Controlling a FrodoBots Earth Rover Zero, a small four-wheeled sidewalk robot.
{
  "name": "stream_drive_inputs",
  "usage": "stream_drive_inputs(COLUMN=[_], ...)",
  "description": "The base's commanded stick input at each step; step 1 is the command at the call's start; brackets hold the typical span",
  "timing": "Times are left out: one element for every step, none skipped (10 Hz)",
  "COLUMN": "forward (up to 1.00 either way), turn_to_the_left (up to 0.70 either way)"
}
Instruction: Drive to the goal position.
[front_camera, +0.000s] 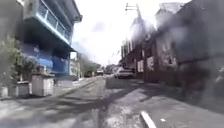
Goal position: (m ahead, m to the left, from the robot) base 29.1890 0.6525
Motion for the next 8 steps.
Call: stream_drive_inputs(forward=[0.85,0.85,0.85,0.85,0.85,0.85,0.85,0.85], turn_to_the_left=[-0.07,-0.02,-0.02,-0.05,0.0,0.0,0.0,0.0])
